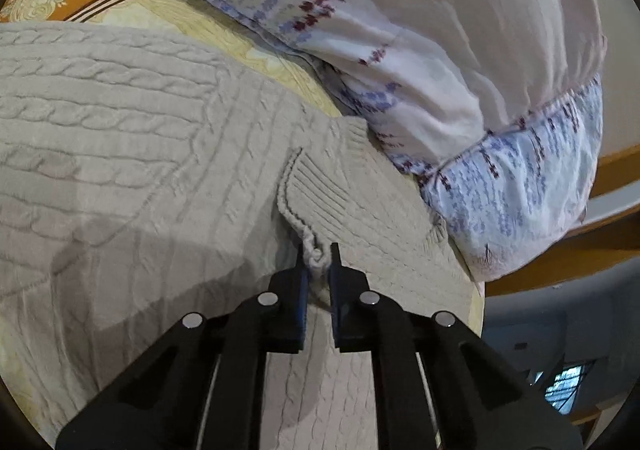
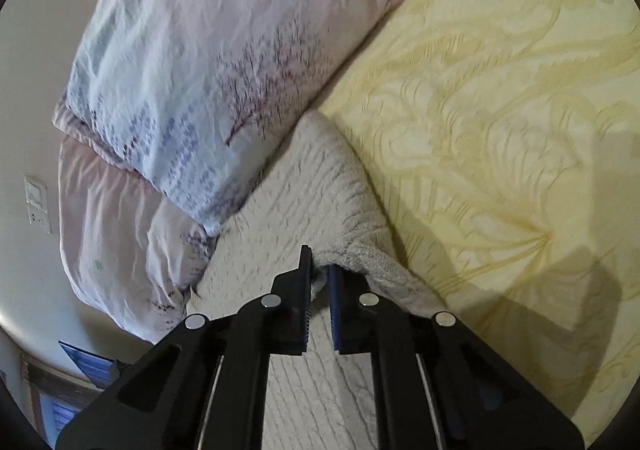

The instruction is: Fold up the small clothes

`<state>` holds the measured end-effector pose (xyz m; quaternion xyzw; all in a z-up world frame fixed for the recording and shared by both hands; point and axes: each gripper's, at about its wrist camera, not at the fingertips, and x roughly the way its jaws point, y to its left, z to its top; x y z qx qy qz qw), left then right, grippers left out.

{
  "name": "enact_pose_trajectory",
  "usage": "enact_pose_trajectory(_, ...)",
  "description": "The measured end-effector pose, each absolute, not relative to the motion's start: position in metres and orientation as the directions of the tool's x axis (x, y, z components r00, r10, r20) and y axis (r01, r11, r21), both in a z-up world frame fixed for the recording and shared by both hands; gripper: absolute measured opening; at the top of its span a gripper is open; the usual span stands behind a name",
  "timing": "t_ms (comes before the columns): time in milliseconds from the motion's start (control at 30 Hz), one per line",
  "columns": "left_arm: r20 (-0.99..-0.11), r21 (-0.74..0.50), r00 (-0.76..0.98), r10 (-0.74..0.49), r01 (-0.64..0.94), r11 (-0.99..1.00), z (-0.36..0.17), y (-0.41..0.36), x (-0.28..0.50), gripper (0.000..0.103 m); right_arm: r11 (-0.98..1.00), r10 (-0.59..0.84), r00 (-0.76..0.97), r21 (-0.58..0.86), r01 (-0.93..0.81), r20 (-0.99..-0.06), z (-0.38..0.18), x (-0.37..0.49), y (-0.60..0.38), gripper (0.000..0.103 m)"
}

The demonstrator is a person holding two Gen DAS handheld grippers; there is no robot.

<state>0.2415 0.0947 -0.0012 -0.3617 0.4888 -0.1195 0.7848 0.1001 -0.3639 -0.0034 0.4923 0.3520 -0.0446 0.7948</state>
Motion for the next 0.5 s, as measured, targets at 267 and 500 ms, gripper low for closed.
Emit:
enact_pose_trajectory(267,-0.725,-0.618,0.471,-0.502,-0.125,0.776,-0.003,0.077,0.232,0.009,0.515,0.209,0.712,0.695,0.503,-0.67,-0.012,0.092,-0.373,0.008)
enact_pose_trajectory(500,-0.721,-0.603,0.504,-0.476,-0.119,0.788,0.014,0.11,0.206,0.054,0.603,0.071,0.712,0.599,0.527,-0.698,0.027,0.07,-0.359,0.056)
